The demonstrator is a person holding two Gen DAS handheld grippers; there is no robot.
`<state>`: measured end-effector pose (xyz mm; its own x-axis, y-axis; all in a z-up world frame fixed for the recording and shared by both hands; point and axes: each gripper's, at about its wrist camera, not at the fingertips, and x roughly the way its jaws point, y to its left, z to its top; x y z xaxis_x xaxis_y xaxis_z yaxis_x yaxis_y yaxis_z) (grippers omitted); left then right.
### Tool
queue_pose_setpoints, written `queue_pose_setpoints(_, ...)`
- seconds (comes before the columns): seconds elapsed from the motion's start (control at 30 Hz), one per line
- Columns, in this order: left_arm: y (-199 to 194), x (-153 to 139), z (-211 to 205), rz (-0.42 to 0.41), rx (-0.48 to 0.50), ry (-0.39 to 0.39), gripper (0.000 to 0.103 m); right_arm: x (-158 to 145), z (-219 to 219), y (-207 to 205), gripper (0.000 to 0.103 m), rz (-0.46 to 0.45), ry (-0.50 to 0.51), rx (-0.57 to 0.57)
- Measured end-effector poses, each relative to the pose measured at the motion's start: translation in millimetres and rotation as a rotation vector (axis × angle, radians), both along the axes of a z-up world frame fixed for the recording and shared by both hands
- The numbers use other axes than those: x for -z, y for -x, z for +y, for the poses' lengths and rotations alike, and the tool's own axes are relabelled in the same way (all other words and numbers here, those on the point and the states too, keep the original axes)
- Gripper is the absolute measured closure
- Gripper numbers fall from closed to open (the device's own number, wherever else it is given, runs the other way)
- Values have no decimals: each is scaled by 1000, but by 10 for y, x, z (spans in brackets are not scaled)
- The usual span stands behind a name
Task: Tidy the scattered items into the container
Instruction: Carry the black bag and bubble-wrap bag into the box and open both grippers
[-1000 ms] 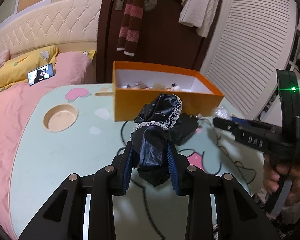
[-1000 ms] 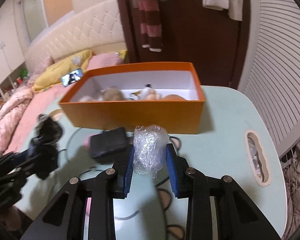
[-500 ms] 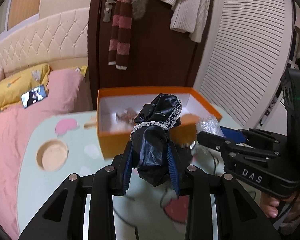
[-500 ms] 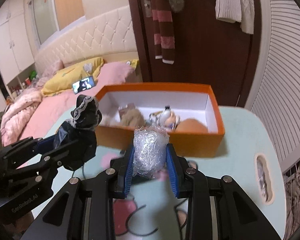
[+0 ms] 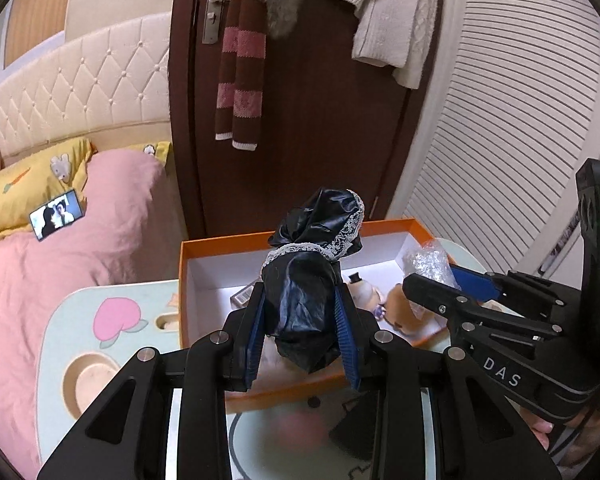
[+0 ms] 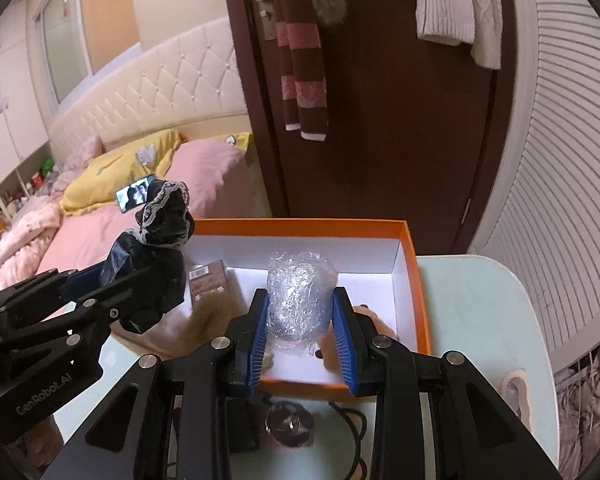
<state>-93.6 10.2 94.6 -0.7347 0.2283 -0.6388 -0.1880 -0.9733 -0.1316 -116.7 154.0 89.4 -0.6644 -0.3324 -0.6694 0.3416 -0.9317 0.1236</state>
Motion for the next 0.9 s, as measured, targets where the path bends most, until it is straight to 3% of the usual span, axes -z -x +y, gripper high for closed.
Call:
queue_pose_setpoints(0.23,176,135,-54,-47,-16,-7,69,81,-41,161,73,-15,-6,0)
queue_pose_setpoints(0.33,201,173,-81,-59,-24,-8,64,92,-32,199,71,-14,-5,9)
queue_pose_setpoints(0.37,204,174,-82,-58,-24,-6,58,95,-31,211,66,-15,-6,11)
queue_pose_setpoints(0.4,200,170,-78,-57,-27,1,43,96,-27,213,55,-12,-7,16)
queue_pose_setpoints(0.47,156,144,-75,-31,-38,11,23,89,-13,196,42,0,-2,21)
queue_pose_setpoints(0.53,101,109,-89,-4,-36,-4,21,82,5,178,37,9,-1,28)
queue_pose_setpoints(0.7,61,93,-121,-35,-33,-49,21,76,17,135,36,3,4,15)
queue_pose_setpoints(0.9,-94,36,-169,-17,-62,-40,21,6,36,15,36,16,17,12)
